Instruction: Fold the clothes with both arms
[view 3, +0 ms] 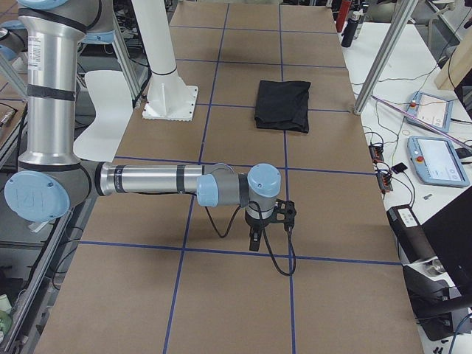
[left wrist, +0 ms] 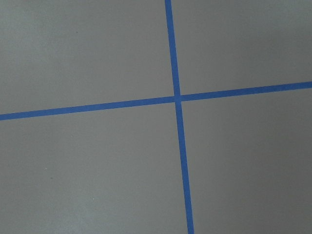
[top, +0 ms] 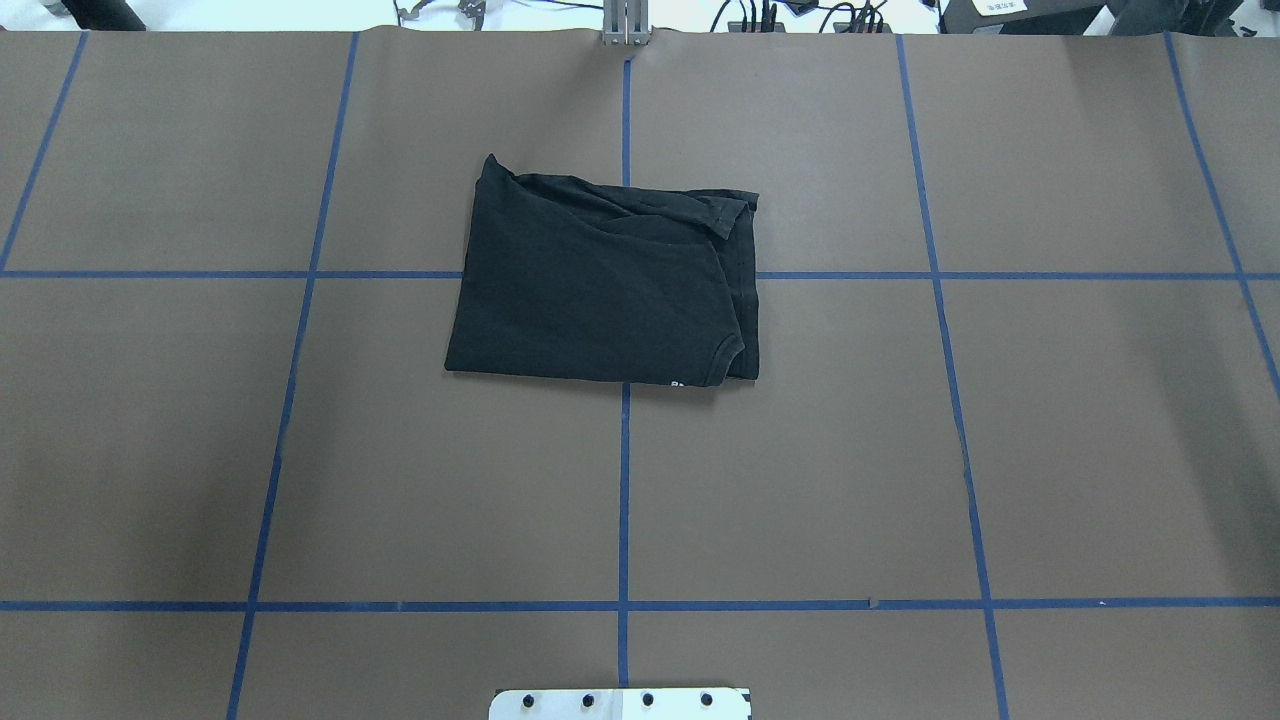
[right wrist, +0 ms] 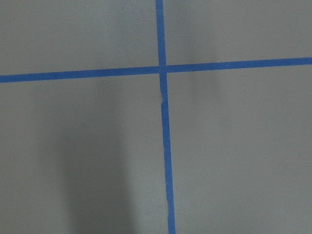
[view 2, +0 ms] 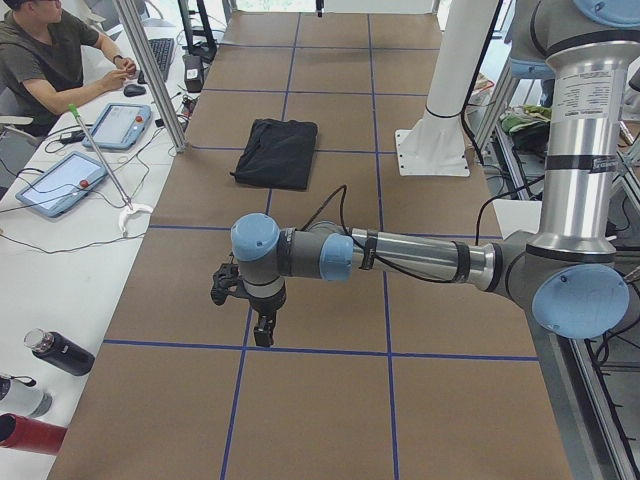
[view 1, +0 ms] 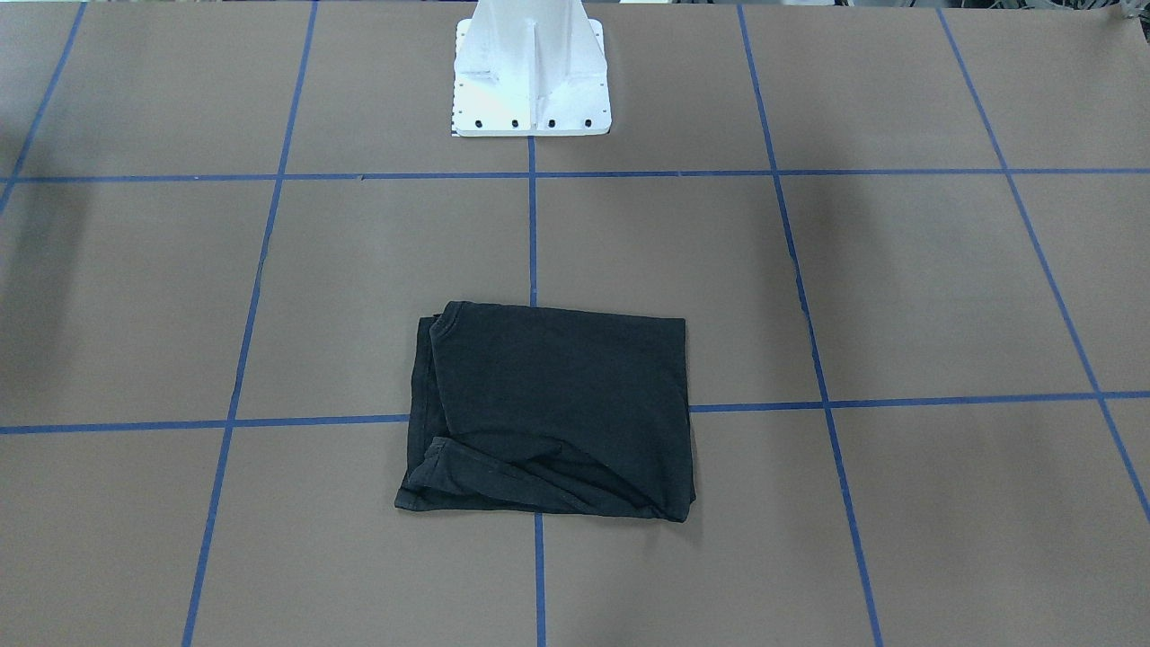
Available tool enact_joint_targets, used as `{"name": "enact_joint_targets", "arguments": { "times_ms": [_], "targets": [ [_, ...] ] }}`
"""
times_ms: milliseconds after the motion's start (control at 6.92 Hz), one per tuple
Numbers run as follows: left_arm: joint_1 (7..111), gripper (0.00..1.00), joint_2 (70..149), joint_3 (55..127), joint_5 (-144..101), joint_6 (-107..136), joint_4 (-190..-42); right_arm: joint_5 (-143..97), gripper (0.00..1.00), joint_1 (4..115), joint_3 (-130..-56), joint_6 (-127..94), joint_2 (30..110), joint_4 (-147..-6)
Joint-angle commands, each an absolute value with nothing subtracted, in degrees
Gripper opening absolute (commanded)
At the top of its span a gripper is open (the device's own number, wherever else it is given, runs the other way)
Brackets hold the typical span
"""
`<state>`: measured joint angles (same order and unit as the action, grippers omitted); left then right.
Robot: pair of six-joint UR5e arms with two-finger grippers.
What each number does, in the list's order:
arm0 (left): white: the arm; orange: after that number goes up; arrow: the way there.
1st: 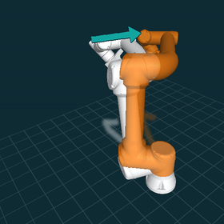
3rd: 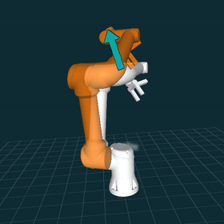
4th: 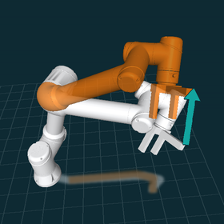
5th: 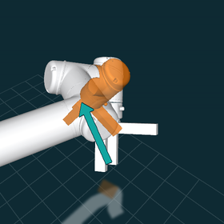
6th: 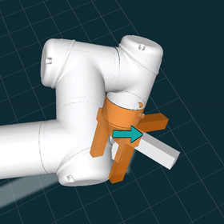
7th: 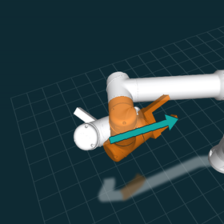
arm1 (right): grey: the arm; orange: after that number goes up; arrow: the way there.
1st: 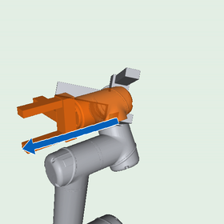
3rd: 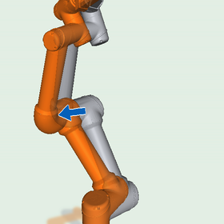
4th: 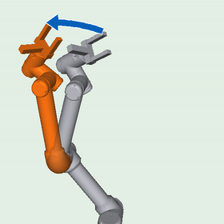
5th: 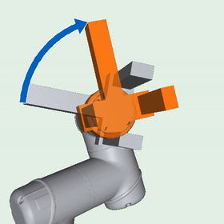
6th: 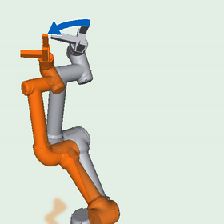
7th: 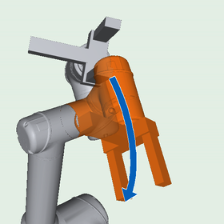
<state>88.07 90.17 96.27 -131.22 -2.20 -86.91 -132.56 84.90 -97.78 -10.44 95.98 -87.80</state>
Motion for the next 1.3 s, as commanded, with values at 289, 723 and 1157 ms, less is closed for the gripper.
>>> {"name": "enact_joint_targets", "arguments": {
  "times_ms": [289, 723, 1157],
  "targets": [
    [88.07, 1.00, 90.18, 96.07, -131.31, -2.29, -86.92, -132.54, 1.00, 84.90, -97.73, -10.37, 95.98, -87.72],
    [88.07, 1.00, 90.18, 95.19, -131.31, -2.72, -87.01, -132.63, 1.00, 84.90, -97.73, -10.37, 95.98, -87.71],
    [88.07, 1.00, 90.18, 95.19, -131.31, -2.72, -87.01, -132.71, 1.00, 84.99, -97.65, -10.37, 95.89, -87.80]
  ]
}}
